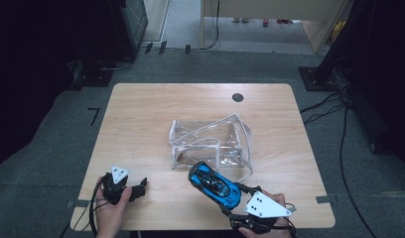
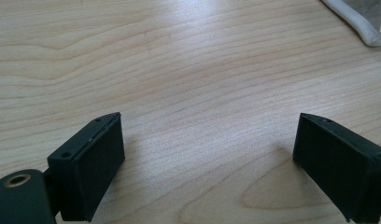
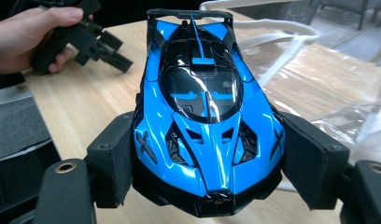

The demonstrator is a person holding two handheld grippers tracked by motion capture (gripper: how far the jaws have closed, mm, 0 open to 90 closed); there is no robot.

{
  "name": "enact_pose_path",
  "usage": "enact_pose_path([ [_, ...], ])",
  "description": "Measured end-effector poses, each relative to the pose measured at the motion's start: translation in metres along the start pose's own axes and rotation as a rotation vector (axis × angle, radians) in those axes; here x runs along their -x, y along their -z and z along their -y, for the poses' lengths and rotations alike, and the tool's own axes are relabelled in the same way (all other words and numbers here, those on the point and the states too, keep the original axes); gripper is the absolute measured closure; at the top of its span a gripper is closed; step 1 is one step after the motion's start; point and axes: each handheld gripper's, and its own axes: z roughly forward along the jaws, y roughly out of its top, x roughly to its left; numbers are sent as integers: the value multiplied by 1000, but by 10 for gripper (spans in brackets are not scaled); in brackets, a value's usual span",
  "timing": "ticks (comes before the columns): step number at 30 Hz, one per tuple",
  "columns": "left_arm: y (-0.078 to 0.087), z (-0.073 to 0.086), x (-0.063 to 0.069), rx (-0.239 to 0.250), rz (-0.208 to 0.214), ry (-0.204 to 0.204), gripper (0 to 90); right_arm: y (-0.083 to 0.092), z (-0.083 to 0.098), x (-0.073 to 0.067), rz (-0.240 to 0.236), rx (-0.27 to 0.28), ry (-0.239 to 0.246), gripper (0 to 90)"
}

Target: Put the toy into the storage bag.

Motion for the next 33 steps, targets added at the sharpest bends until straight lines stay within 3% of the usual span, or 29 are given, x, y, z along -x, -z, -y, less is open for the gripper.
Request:
enact_pose_path([
  [20, 0, 0, 0, 0, 1, -1, 91, 20, 3, 27, 119, 16, -87, 265],
  [33, 0, 0, -1, -1, 2, -2, 91, 19, 11, 37, 203, -33, -159, 265],
])
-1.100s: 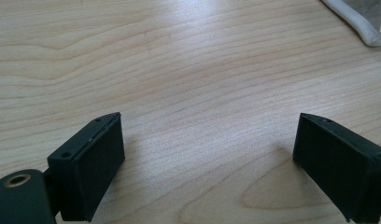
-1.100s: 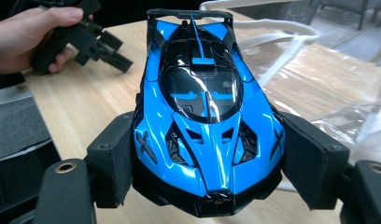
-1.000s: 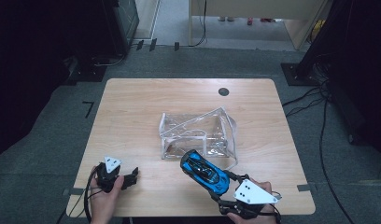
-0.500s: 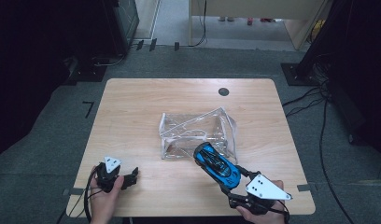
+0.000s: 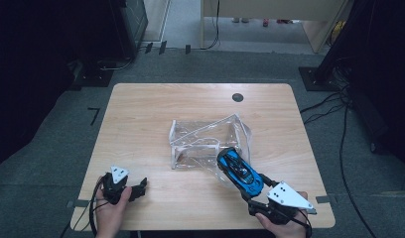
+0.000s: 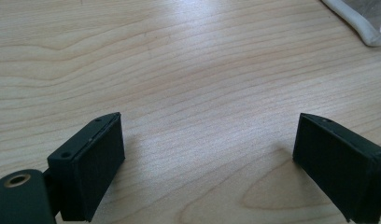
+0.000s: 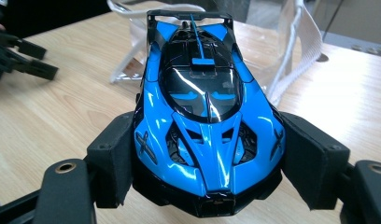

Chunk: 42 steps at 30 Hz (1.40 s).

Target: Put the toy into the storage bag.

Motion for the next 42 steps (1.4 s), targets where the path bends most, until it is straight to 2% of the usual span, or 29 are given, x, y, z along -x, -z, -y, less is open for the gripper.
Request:
enact_pose_path([
  [6, 0, 0, 0, 0, 0, 0, 91, -1, 1, -1, 31, -19, -11, 264],
  [10, 0, 0, 0, 0, 0, 0, 91, 0, 1, -7, 76, -29, 1, 264],
  [15, 0, 0, 0, 0, 0, 0, 90, 1, 0, -9, 94, -26, -2, 264],
  [23, 0, 0, 0, 0, 0, 0, 91, -5, 4, -9, 83, -70, -12, 263],
  [32, 0, 0, 0, 0, 0, 0, 91, -5, 2, -8, 103, -82, -34, 263],
  [36, 0, 0, 0, 0, 0, 0, 90, -6, 2, -11, 117, -92, -25, 263],
  [42, 0, 0, 0, 0, -1, 0, 90, -11, 1, -15, 111, -107, -12, 261],
])
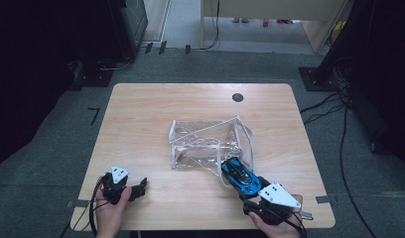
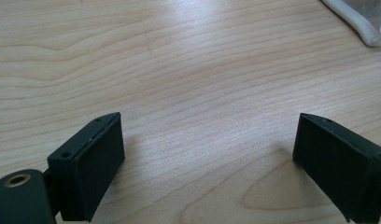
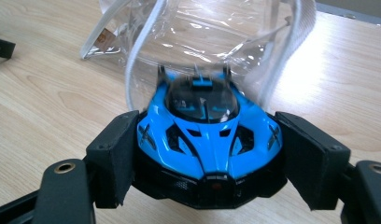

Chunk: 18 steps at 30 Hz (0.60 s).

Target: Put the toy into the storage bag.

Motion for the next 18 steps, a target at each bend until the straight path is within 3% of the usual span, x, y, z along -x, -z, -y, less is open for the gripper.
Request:
enact_pose_path([
  [14, 0, 0, 0, 0, -1, 1, 91, -26, -8, -10, -13, -28, 18, 262],
  [18, 0, 0, 1, 1, -4, 5, 91, -39, -11, -8, -22, -30, -6, 260],
])
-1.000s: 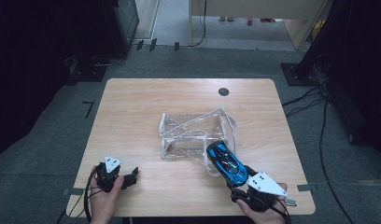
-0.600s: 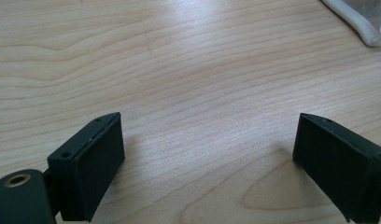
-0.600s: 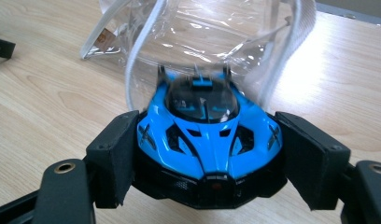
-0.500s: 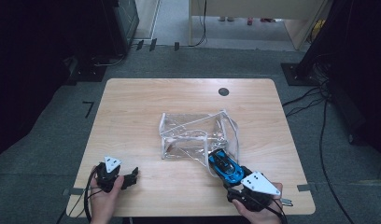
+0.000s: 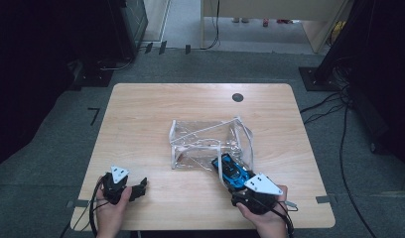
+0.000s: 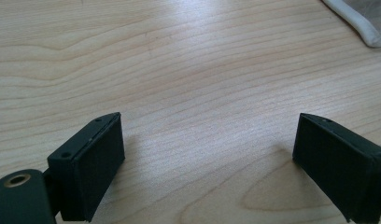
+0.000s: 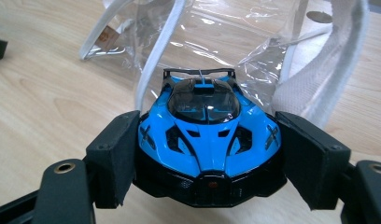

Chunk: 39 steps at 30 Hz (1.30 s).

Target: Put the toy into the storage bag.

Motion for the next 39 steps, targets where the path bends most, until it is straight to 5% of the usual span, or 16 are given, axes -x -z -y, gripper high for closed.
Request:
enact_pose_path([
  [6, 0, 0, 0, 0, -1, 0, 91, -20, -3, 6, -28, -14, -4, 274],
  [10, 0, 0, 0, 1, -1, 1, 91, -16, -2, 9, -47, 15, 24, 270],
  [15, 0, 0, 0, 0, -1, 1, 91, 3, 3, 22, -73, 59, -7, 523],
  [18, 0, 0, 0, 0, -1, 1, 91, 11, 11, 27, -137, 41, -14, 668],
  [24, 0, 0, 0, 0, -1, 0, 91, 22, 30, 28, -88, 3, -5, 889],
  [32, 0, 0, 0, 0, -1, 0, 91, 17, 55, 21, -84, -93, 19, 900],
  [39, 0, 0, 0, 0, -1, 0, 91, -4, 57, 11, -84, -137, 62, 900],
])
